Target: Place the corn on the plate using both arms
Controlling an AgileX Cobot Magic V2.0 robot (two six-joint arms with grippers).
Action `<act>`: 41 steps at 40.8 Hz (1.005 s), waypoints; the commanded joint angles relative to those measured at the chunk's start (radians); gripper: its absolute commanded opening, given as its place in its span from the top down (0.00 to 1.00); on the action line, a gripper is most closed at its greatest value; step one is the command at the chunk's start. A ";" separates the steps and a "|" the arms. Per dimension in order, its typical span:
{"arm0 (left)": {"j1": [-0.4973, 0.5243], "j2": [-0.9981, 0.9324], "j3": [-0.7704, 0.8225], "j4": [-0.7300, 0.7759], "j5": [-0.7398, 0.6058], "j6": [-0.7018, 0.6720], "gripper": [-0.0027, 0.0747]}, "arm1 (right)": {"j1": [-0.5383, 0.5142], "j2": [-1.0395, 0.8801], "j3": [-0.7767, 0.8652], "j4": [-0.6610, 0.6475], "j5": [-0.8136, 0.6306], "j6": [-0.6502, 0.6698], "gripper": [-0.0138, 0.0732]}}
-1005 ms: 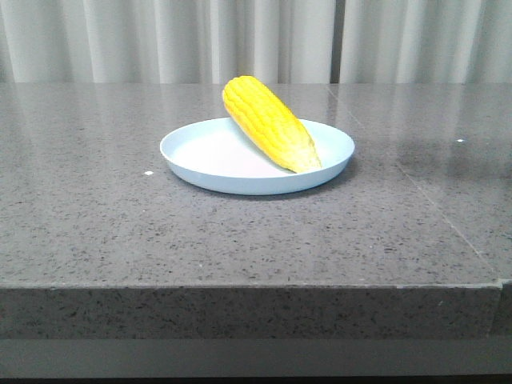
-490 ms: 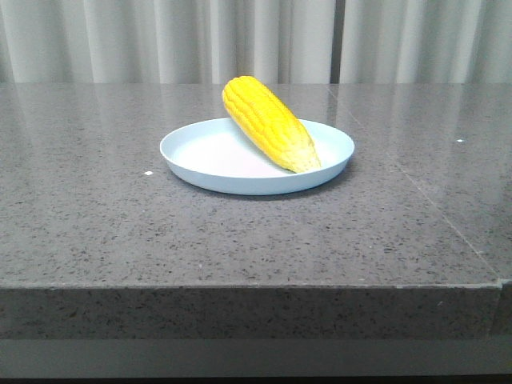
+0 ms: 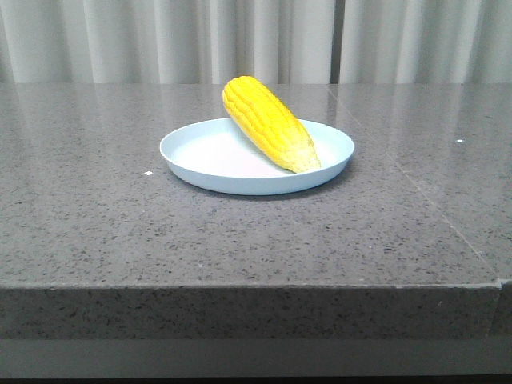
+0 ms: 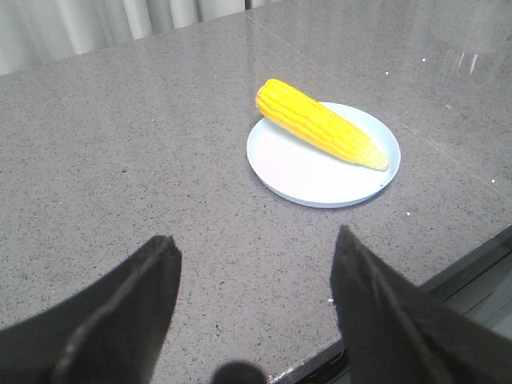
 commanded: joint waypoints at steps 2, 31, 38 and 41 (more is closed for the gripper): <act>-0.007 0.008 -0.023 0.003 -0.083 -0.011 0.43 | 0.000 -0.033 0.007 -0.017 -0.078 -0.009 0.09; -0.007 0.008 -0.023 0.003 -0.081 -0.011 0.99 | 0.000 -0.040 0.015 -0.034 -0.072 -0.009 0.92; -0.007 0.008 -0.023 0.003 -0.081 -0.011 0.99 | 0.000 -0.040 0.015 -0.032 -0.072 -0.008 0.92; -0.007 0.008 -0.023 0.003 -0.081 -0.011 0.99 | 0.000 -0.040 0.015 -0.032 -0.072 -0.008 0.92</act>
